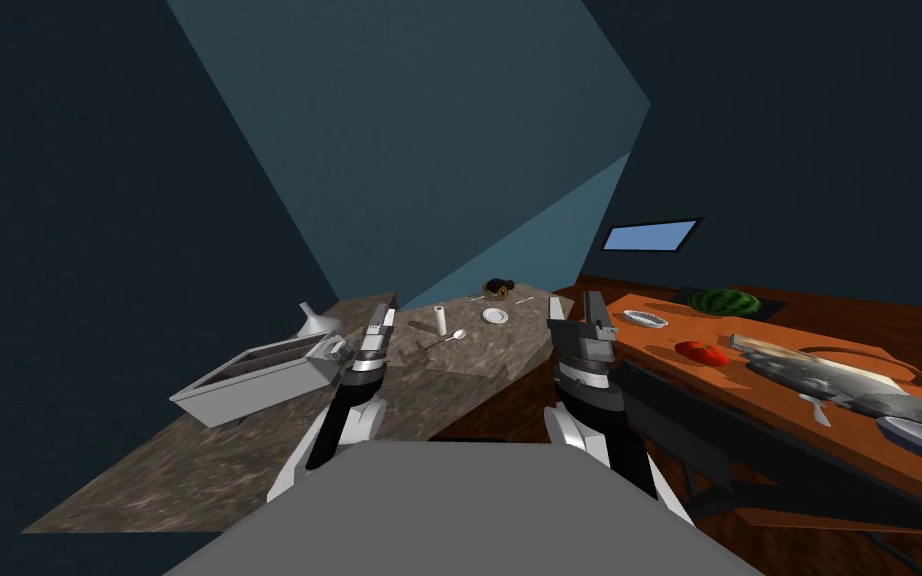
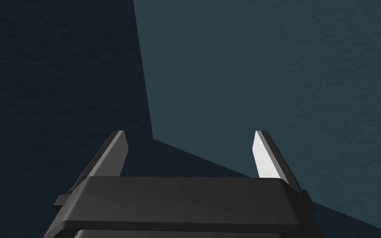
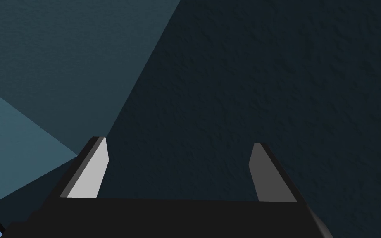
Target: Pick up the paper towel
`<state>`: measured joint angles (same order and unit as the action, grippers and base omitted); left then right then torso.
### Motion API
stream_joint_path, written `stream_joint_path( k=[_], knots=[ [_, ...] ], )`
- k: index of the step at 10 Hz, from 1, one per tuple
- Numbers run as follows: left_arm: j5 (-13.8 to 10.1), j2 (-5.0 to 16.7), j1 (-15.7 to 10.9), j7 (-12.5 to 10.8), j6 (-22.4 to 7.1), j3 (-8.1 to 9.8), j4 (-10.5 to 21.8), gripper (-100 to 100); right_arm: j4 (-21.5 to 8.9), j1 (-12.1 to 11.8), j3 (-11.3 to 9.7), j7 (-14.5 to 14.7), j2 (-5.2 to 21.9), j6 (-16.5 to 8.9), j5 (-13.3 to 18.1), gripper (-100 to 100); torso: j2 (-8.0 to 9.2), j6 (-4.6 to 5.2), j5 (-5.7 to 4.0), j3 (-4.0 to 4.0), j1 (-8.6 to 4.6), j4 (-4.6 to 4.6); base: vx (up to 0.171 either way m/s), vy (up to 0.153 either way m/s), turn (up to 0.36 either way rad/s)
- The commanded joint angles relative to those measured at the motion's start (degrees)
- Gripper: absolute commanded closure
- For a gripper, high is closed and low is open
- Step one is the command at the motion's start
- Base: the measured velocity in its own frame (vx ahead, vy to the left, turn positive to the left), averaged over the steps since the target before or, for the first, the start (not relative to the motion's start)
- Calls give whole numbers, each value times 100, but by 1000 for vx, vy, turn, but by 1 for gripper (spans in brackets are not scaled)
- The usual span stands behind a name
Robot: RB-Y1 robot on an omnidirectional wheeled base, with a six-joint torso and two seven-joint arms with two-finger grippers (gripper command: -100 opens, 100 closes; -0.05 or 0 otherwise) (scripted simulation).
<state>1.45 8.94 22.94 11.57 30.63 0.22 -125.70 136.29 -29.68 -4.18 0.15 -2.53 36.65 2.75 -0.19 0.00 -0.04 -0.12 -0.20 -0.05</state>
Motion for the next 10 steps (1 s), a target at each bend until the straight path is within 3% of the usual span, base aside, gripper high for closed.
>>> stream_joint_path(
  k=[1, 10],
  knots=[
    [153, 36, -122, 130, -79, -18, 255, -100, 0, 0, 0, 0, 0, 0, 0, 0, 0, 0, 0, 0, 0, 0, 46, -49, -2],
    [883, 395, -503, 680, -461, -56, 1379, -100, 0, 0, 0, 0, 0, 0, 0, 0, 4, 0, 1, 2, 6, 1, 39, -45, -3]
  ],
)
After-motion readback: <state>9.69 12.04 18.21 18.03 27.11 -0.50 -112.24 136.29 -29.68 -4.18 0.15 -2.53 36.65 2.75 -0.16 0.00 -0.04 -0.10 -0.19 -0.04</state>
